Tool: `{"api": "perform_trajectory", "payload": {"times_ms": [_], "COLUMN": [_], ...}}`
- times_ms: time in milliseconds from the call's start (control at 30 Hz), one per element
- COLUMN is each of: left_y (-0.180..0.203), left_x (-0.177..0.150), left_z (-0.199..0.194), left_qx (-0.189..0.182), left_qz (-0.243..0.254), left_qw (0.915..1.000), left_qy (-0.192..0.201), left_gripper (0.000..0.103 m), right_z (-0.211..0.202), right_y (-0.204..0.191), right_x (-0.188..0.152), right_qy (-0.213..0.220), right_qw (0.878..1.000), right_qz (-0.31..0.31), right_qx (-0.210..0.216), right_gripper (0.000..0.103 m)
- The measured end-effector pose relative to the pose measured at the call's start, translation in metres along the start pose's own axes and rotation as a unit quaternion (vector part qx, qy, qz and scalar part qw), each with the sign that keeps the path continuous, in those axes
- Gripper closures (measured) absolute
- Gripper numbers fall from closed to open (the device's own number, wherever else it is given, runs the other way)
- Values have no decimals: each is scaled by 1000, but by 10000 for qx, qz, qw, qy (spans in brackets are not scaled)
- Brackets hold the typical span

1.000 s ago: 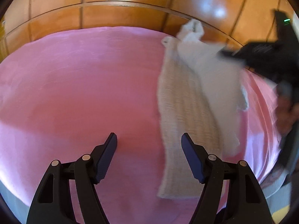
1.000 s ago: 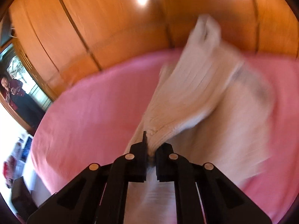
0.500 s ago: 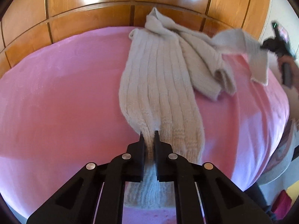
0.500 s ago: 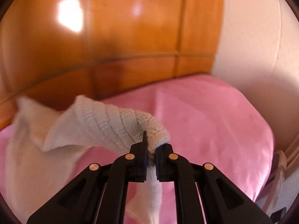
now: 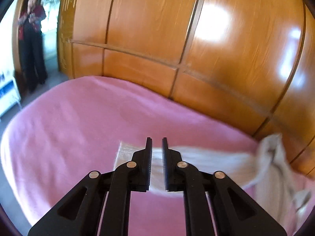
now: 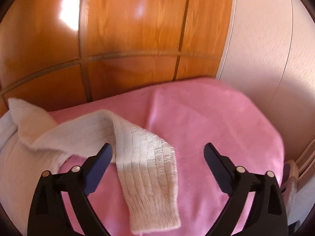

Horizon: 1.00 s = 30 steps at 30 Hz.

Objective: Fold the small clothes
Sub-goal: 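Lift and shake the sweater out with both grippers, spreading it over the bedspread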

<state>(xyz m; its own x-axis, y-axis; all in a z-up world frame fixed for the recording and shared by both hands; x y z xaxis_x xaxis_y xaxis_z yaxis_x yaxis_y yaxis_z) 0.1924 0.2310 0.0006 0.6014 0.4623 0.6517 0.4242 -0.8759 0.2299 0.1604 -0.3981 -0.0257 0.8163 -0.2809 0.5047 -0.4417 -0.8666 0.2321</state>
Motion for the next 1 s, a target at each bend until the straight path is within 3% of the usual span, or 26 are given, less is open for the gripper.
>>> {"api": "perform_trajectory", "payload": {"times_ms": [67,133,200,233,267,333,400,500,533,600,633,700,733,800,900,1000], "left_y": [18,52,86,111,124,159,182,209,216,227,232,240,241,240,221,200], "left_x": [-16,-41,-81,-116,-135,-186,-214,-236,-236,-235,-237,-241,-234,-229,-198,-165], "left_z": [-4,3,16,25,30,42,49,52,52,52,53,54,59,59,39,11], "left_qx": [-304,-943,-1587,-2078,-2302,-2701,-2922,-3227,-3316,-3445,-3485,-3584,-3498,-3497,-3700,-3735], "left_qz": [144,424,654,722,728,743,693,442,366,264,215,228,254,219,179,360], "left_qw": [9994,9936,9786,9611,9503,9208,9025,8826,8801,8763,8749,8690,8722,8753,8792,8907], "left_qy": [-96,-462,-1134,-1671,-1966,-2715,-3088,-3391,-3379,-3357,-3356,-3405,-3409,-3333,-2998,-2565], "left_gripper": [55,55,55,55,55,55,55,54,53,52,53,89,98,98,99,99], "right_z": [-11,-17,-17,-14,-10,-5,1,13,16,24,26,21,18,6,-18,-47], "right_y": [-21,-46,-78,-96,-116,-146,-168,-193,-196,-203,-204,-207,-207,-205,-195,-181], "right_x": [-22,-44,-71,-84,-97,-111,-118,-122,-123,-120,-117,-115,-113,-105,-93,-82], "right_qy": [-354,-790,-1356,-1653,-1947,-2246,-2415,-2657,-2663,-2592,-2589,-2473,-2414,-2233,-1922,-1632], "right_qw": [9949,9804,9540,9381,9194,8912,8696,8384,8366,8364,8343,8485,8554,8710,8827,8921], "right_qz": [-57,-29,63,113,209,457,675,1023,1085,1210,1222,1035,914,643,373,139], "right_qx": [946,1806,2673,3043,3410,3914,4254,4648,4663,4675,4712,4563,4490,4328,4271,4210], "right_gripper": [10,20,35,44,49,49,50,51,53,69,83,89,91,94,98,98]}}
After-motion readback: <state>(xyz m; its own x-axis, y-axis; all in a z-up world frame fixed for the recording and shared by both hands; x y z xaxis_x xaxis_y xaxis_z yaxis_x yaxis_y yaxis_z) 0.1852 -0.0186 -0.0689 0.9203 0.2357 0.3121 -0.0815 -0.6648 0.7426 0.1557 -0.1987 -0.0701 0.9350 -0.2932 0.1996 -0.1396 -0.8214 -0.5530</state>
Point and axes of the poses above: each gripper's, at about its wrist camera, not at the fingertips, and z roughly the way its jaws point, y to its right, x to its top, the point moved 8 cm from there along z, roughly the way its jaws point, and after that the axes turned 10 degrees about -y, right-handed, at the moved point
